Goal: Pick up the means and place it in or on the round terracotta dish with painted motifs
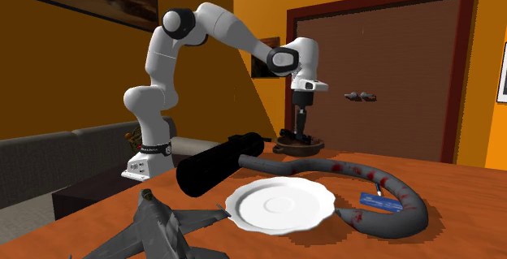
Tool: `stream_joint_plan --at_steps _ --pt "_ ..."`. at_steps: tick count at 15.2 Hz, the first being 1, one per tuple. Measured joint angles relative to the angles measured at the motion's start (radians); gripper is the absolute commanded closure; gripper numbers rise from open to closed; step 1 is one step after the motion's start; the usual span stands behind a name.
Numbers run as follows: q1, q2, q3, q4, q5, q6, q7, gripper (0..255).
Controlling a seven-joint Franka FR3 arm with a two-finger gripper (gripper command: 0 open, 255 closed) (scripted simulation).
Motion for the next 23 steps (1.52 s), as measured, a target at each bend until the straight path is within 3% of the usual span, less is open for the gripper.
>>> stream_joint_plan --at_steps 7,8,14,18,23 --pt "-0.001 0.008 0.000 -0.002 0.000 0.010 -0.001 255" --pt "-0.001 0.008 0.000 -0.002 0.000 0.010 -0.001 0" --pt "-0.001 0.008 -0.001 -0.002 0.000 0.011 -0.001 0" --pt "-0.002 -0.021 0.000 0.062 0.001 -0.080 -0.004 0" --pt "-0.001 -0.032 0.000 0.072 0.002 -0.103 -0.003 0"
